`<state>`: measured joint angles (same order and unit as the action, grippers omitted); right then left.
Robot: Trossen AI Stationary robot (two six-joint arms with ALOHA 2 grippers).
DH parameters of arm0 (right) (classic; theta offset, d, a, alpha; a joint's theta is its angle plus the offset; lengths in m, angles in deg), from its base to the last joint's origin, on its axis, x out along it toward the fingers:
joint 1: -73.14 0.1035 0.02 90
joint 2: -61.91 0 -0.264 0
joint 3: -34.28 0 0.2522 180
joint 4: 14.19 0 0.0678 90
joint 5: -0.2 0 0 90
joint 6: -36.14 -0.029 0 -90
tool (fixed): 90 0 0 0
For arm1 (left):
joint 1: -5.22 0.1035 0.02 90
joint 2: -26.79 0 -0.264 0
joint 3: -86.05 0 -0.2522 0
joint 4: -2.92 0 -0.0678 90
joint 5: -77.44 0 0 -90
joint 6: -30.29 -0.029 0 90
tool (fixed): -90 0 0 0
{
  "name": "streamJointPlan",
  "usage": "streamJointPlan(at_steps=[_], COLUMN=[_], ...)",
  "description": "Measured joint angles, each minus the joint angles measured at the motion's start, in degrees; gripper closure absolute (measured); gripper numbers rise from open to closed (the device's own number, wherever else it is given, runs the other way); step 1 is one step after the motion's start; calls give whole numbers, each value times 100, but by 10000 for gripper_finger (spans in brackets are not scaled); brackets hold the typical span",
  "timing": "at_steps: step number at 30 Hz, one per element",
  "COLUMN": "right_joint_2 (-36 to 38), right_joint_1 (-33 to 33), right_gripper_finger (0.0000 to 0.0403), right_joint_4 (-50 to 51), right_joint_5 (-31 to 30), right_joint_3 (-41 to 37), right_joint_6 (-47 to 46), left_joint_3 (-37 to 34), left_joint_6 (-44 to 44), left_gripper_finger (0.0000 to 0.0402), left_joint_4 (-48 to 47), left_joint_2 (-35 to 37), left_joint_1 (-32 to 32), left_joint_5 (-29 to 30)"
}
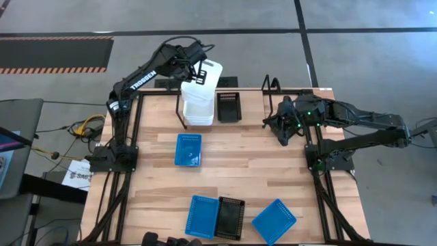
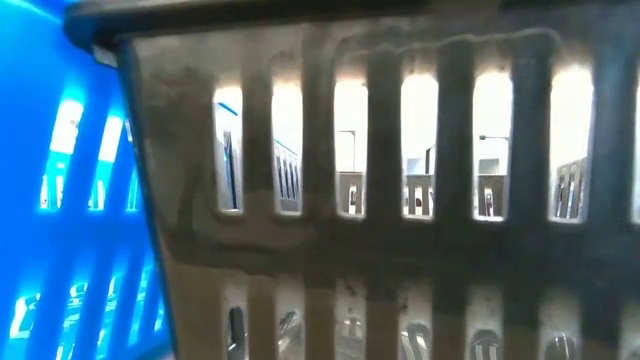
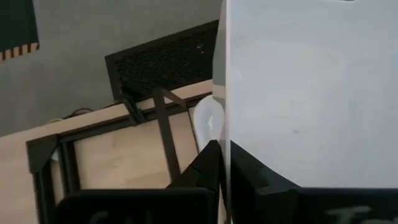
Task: Stack baskets on shelf by color
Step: Stack the white bin on top of the white bin on the shelf
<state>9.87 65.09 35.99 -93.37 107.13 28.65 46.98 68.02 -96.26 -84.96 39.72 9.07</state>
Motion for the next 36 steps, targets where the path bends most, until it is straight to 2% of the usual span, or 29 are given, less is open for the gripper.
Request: streamJointPlan(at_steps=[11, 14, 16, 20, 27, 30, 36], right_joint_2=[-1, 9, 128, 504, 1406, 1919, 2892], right_joint_1=[0, 0, -4, -192, -608, -758, -962], right_gripper_finger=[401, 401, 401, 401, 402, 402, 402], right_joint_4=[35, 322, 619, 1376, 1906, 1917, 2055], right_joint_5=[0, -42, -284, -610, -732, -732, -730], right_joint_3=[0, 0, -2, 89, 425, 501, 515], right_joint_6=[51, 189, 296, 345, 258, 236, -150], left_joint_3=[0, 0, 0, -237, -1272, -1577, -1628], left_joint_6=[395, 527, 660, 952, 1385, 1283, 857], left_gripper_finger=[401, 401, 401, 401, 401, 401, 401], left_joint_4=[-102, -250, -414, -456, -160, 387, 1009], left_joint_2=[0, 0, 0, 21, 48, 50, 89], left_joint_1=[-209, -367, -483, -703, -906, -917, -735], left_joint_5=[19, 170, 292, 415, 245, 180, 69])
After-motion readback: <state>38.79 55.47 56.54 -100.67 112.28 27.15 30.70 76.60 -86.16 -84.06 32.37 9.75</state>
